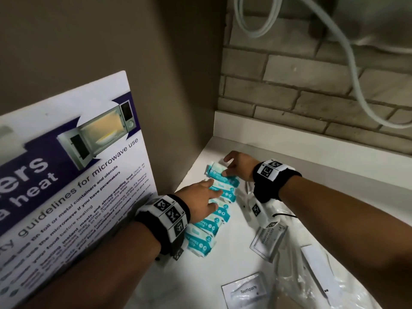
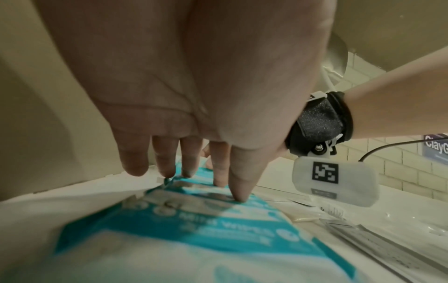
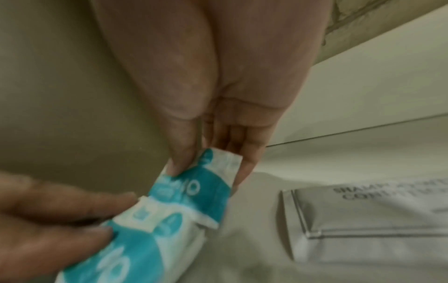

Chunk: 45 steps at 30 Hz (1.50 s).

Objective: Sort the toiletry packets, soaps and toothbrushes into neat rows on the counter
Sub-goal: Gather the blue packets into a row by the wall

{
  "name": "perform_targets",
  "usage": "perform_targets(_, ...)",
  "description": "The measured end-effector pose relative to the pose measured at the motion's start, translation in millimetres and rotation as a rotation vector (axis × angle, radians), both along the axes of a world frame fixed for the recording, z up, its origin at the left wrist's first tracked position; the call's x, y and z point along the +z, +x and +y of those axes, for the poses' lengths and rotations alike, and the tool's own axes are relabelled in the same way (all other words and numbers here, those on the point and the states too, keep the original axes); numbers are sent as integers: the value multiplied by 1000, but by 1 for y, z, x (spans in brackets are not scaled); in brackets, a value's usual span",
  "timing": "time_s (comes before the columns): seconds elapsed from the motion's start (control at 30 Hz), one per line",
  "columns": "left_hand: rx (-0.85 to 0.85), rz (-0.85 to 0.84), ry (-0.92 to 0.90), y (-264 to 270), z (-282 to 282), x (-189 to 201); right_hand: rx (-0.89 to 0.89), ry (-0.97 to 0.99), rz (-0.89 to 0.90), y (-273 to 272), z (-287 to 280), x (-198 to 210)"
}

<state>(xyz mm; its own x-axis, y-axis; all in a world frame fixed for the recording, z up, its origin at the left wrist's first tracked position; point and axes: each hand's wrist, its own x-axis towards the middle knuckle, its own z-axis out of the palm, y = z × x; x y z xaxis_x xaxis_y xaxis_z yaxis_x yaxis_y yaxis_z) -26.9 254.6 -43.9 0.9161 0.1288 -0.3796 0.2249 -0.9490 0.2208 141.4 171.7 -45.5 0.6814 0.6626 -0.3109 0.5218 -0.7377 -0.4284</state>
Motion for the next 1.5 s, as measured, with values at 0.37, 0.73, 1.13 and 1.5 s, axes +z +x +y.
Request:
perform_targets(0.37, 25, 22, -20, -22, -2, 2, 241, -58, -160, -23, -12, 9)
perform_targets(0.73, 61, 90, 110, -68, -12, -1, 284, -204, -212, -65, -29, 6)
perform_targets(1.13, 139, -8, 48, -53, -4, -13, 230, -192, -194, -47, -8, -5)
perform_targets(1.5, 164, 29, 55, -24, 8, -8, 255, -197, -198, -19, 12, -7)
